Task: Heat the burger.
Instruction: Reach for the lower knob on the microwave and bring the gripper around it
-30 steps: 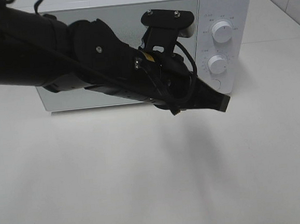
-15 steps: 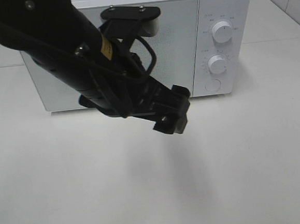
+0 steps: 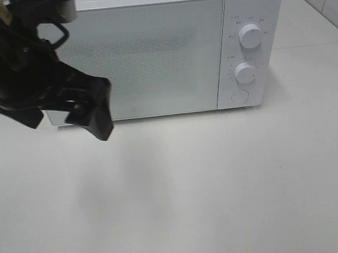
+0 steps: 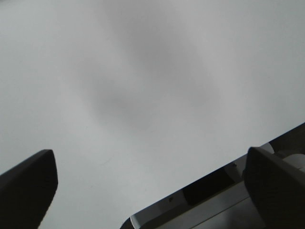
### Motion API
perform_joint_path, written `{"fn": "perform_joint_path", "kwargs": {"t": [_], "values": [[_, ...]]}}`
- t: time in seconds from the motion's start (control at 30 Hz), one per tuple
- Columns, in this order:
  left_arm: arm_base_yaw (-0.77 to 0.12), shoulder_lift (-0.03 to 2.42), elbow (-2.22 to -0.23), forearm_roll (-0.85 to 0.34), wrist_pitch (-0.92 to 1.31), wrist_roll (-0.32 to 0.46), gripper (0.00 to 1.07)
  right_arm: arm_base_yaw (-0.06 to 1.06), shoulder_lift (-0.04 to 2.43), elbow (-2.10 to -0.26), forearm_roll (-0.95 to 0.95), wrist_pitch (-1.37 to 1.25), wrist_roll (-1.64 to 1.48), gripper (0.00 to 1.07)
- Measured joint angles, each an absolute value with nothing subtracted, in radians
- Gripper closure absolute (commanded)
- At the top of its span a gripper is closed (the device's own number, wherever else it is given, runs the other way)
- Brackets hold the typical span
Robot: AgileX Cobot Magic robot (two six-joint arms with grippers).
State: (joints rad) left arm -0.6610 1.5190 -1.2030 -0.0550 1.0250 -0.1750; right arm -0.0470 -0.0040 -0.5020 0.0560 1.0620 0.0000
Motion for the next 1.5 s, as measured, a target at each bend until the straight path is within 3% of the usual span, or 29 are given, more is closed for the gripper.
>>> {"fn": "perform_joint_path", "kwargs": {"t": [0.07, 0.13, 0.37, 0.73, 0.97, 1.3, 1.5], "values": [[-0.63, 1.51, -1.2, -0.068, 1.048, -0.153, 0.05, -0.047, -0.004, -0.502, 0.056, 1.062, 0.0, 0.1], [-0.519, 1.472, -1.174, -0.096, 1.099, -0.083, 0.05, -0.047, -0.004, -0.502, 0.056, 1.062, 0.0, 0.1], [-0.342, 1.379, -1.067, -0.107, 1.111, 0.027, 0.05, -0.047, -0.004, -0.502, 0.056, 1.062, 0.0, 0.1], [-0.172, 1.2, -0.886, -0.096, 1.057, 0.1, 0.05, -0.047, -0.004, -0.502, 0.056, 1.062, 0.0, 0.1], [-0.016, 1.006, -0.716, -0.103, 1.004, 0.17, 0.05, -0.047, -0.004, -0.502, 0.056, 1.062, 0.0, 0.1], [-0.002, 0.669, -0.536, -0.149, 1.011, 0.183, 0.05, -0.047, -0.004, -0.502, 0.056, 1.062, 0.0, 0.1], [-0.002, 0.45, -0.525, -0.143, 1.018, 0.175, 0.05, -0.047, -0.004, -0.502, 0.056, 1.062, 0.0, 0.1]]}}
